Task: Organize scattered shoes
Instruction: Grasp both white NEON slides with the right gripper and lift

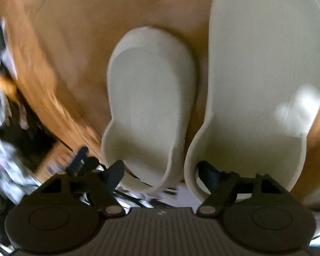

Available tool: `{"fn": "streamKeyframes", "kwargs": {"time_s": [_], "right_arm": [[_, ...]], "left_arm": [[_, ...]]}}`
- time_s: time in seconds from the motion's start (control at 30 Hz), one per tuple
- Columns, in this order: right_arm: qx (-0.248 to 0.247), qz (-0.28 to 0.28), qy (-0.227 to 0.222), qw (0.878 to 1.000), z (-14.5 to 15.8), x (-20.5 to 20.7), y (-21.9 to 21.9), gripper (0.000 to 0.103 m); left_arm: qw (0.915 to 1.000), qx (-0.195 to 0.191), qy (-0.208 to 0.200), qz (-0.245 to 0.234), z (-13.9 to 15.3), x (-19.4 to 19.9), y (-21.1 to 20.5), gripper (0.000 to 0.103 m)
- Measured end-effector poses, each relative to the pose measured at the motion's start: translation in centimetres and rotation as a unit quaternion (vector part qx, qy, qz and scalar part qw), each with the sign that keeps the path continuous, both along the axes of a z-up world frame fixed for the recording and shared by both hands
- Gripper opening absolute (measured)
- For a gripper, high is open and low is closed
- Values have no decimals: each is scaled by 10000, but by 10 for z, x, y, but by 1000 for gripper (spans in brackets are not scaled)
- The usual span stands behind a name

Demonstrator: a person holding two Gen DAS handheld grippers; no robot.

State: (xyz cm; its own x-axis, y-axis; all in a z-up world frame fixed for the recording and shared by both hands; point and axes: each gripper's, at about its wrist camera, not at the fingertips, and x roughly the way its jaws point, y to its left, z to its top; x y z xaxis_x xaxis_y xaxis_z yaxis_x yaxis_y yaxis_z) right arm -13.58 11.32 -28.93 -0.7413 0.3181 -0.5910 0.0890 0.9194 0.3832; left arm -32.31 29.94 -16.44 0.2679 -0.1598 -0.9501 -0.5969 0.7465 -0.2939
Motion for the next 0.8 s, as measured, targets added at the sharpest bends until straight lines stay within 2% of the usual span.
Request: {"fn": "streamKeyframes", "kwargs": {"time_s": [0.13,0.2,0.27,0.33,0.43,0.6,0.7,0.8], "right_arm": [[-7,586,-63,9983,-6,-23,16,76],[67,937,-179,9954,-8,-36,26,52],[171,1254,-319,9915,-5,-44,33,35],[451,1701,-630,9824,3,-51,43,27],[763,1925,-1035,9728,16,-47,49,26],[852,2001,-1585,9631,37,-20,49,25],[795,2053,-2220,9499,64,8,46,25],[770,1976,-2604,9419,81,30,46,25]], "left_arm": [[10000,-14,66,63,-2,0,3,103],[9999,-49,64,74,-2,1,3,103],[10000,-50,55,50,-1,2,2,103],[10000,-32,50,-11,-1,4,0,103],[10000,41,22,-79,1,8,-1,103],[9995,133,-220,-185,15,26,1,103],[9967,302,-519,-549,34,50,-9,103],[9921,433,-795,-864,51,71,-19,103]]}}
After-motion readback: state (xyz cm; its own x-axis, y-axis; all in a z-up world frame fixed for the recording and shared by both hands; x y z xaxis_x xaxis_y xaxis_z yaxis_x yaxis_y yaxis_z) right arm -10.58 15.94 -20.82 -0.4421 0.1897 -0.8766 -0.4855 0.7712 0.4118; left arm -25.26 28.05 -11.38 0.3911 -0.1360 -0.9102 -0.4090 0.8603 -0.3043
